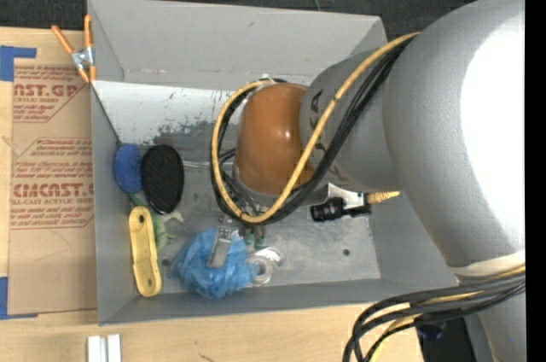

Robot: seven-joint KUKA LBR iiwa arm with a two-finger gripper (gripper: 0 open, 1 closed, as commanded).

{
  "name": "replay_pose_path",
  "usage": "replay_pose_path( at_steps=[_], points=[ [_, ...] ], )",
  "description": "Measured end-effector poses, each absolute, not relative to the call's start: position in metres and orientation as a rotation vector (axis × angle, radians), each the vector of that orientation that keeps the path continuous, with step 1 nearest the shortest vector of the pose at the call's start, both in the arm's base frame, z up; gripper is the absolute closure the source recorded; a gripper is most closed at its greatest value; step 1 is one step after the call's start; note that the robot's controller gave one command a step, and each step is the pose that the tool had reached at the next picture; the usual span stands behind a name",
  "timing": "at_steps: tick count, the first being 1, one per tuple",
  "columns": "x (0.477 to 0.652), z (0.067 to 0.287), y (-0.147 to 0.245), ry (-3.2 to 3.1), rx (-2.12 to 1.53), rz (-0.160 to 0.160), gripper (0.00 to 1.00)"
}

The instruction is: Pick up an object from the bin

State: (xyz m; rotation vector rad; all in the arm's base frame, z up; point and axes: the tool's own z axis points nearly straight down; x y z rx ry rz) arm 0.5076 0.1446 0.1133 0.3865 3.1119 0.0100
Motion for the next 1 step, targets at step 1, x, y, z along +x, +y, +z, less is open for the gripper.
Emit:
replay_pose_path(
  at_steps=[1],
  points=[
    [0.5256,0.1358,0.1378,3.093,0.491,0.01,1.0]
  ],
)
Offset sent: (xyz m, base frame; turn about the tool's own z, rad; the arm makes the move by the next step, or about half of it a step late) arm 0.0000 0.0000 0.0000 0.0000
